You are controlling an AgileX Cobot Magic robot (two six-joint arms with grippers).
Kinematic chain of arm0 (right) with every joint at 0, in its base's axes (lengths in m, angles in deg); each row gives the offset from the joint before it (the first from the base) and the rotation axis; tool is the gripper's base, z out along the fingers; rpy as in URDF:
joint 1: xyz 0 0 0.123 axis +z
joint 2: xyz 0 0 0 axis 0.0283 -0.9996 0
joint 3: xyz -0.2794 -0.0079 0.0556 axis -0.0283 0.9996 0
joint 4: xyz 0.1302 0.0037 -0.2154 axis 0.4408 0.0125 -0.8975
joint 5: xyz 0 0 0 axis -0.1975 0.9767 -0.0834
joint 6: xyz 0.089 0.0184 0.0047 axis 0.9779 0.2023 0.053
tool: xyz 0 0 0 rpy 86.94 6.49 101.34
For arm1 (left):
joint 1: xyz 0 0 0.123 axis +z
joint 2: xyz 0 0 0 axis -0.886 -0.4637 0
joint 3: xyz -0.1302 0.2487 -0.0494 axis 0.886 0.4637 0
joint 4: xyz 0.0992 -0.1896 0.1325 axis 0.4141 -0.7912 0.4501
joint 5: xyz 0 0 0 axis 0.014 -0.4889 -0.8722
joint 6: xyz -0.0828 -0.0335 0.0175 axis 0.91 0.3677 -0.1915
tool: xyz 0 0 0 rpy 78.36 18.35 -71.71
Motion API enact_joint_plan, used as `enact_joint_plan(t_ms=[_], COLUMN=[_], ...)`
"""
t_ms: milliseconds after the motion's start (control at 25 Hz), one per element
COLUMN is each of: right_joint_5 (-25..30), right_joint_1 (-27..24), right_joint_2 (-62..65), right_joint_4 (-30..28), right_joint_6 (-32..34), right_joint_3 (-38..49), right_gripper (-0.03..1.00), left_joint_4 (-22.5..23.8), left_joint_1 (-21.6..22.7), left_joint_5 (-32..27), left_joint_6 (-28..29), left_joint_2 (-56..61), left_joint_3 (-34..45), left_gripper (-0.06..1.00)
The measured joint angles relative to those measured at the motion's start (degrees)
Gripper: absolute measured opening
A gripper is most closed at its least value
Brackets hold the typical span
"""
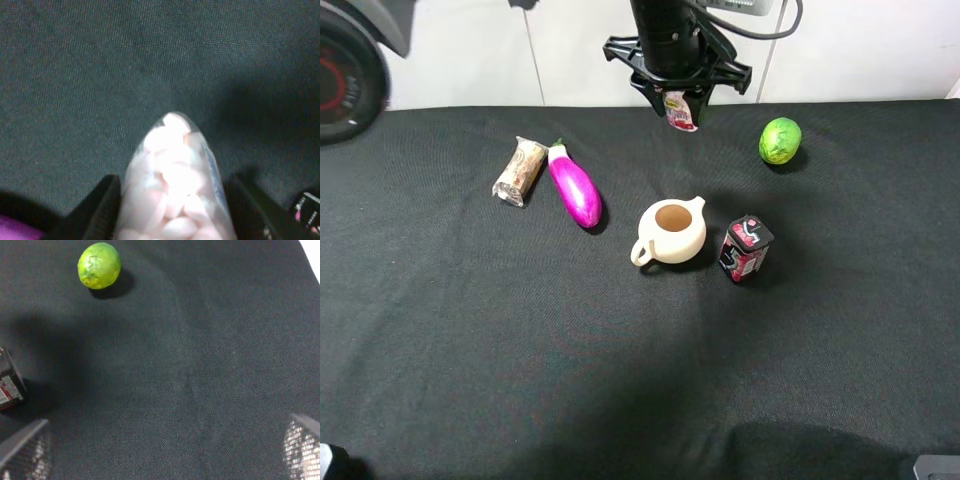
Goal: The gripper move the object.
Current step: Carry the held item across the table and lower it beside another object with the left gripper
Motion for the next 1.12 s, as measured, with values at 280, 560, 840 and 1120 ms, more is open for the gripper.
enact_joint_plan(t_ms=[280, 560, 840, 1120], right_joint_5=[0.0, 0.0, 0.0, 0.0], right_joint_1=[0.0, 0.0, 0.0, 0.0], right_joint_2=[0.0, 0.0, 0.0, 0.0], right_joint_4=[0.0, -0.1, -0.2, -0.9], right_joint_6=[0.1, 0.4, 0.6, 1.2], right_joint_3=[0.0, 0.0, 0.0, 0.0], right_gripper=[0.69, 0.69, 0.69, 0.69], left_joint_4=[0.0, 0.0, 0.0, -0.3], left_joint_1=[0.3, 1.4, 2.2, 2.2], left_joint_5=[4.1, 6.1, 7.3, 4.5], left_joint_6=[0.0, 0.0, 0.0, -1.0], left_joint_2=[-3.2, -5.8, -8.5, -13.7], left_joint_3=[-1.5, -1.8, -5.7, -11.5], left_gripper=[0.50, 0.50, 0.50, 0.50])
